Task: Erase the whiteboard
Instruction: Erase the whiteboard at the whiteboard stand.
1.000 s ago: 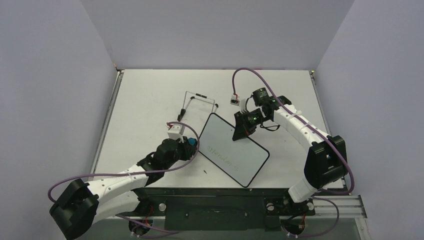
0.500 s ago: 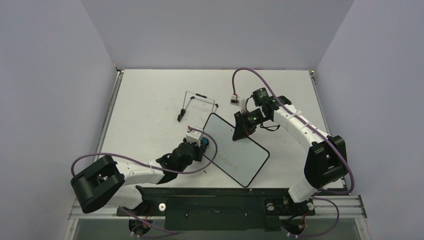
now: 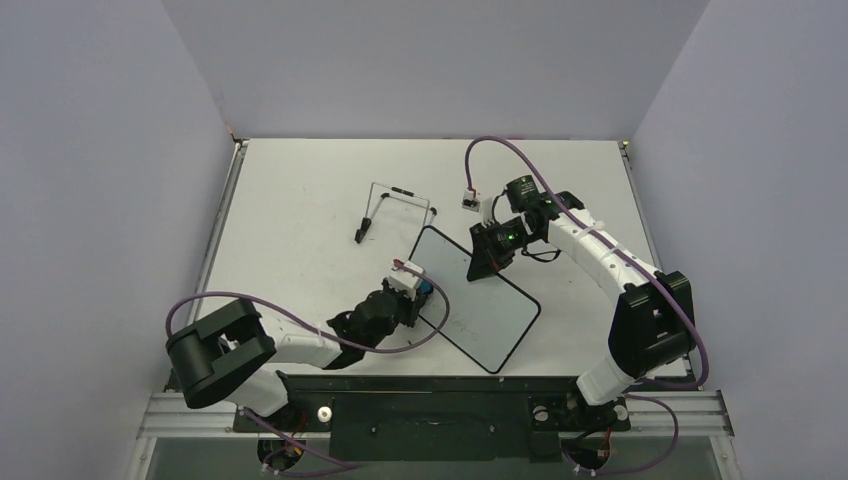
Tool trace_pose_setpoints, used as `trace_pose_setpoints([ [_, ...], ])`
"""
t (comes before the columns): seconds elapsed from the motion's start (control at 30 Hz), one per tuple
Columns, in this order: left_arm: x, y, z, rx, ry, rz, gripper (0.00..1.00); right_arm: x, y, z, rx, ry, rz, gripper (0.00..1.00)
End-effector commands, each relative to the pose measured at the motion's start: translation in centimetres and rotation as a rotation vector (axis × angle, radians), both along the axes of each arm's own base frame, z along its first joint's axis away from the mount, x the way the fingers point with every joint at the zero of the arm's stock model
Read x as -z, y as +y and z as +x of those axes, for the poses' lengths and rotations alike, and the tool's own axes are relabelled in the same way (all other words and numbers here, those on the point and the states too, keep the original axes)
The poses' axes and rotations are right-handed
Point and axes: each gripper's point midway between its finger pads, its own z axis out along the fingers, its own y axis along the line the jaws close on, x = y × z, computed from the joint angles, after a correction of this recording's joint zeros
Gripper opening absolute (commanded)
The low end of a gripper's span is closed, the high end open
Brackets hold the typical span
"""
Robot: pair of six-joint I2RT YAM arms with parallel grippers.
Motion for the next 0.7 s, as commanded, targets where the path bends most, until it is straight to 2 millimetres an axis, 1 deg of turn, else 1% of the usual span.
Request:
trace_pose_setpoints([
  [0.0, -1.8, -3.1, -1.6, 0.126, -0.05, -0.102, 0.0, -3.1, 1.1, -0.8, -0.038, -0.045, 0.112, 0.0],
  [0.03, -1.7, -3.0, -1.6, 0.12, -0.049, -0.101, 0.0, -3.1, 1.1, -0.9, -0.038, -0.045, 0.111, 0.0],
  [0.1, -1.4, -2.0, -0.9, 0.057, -0.057, -0.082, 0.0, -3.1, 1.1, -0.9, -0.038, -0.045, 0.111, 0.0],
  [0.2, -1.2, 0.4, 0.6, -0.06, -0.075, -0.053, 0.0, -3.1, 1.1, -0.9, -0.038, -0.047, 0.111, 0.0],
  [0.3, -1.4, 2.6, 2.1, -0.137, -0.07, -0.067, 0.0, -3.1, 1.1, -0.9, -0.038, -0.046, 0.11, 0.0],
  [0.37, -1.3, 3.0, 2.5, -0.141, -0.06, -0.074, 0.0, -3.2, 1.1, -0.9, -0.038, -0.05, 0.112, 0.0],
  [0.4, -1.1, 3.1, 2.6, -0.139, -0.056, -0.069, 0.0, -3.2, 1.1, -0.9, -0.038, -0.048, 0.112, 0.0],
  [0.5, -0.7, 2.3, 2.1, -0.088, -0.049, -0.061, 0.0, -3.1, 1.1, -0.9, -0.038, -0.048, 0.111, 0.0],
  [0.57, -0.6, 1.3, 1.4, -0.04, -0.054, -0.063, 0.0, -3.1, 1.1, -0.9, -0.038, -0.046, 0.111, 0.0],
  [0.67, -0.4, -0.6, -0.2, 0.045, -0.059, -0.064, 0.0, -3.1, 1.1, -0.8, -0.037, -0.045, 0.111, 0.0],
])
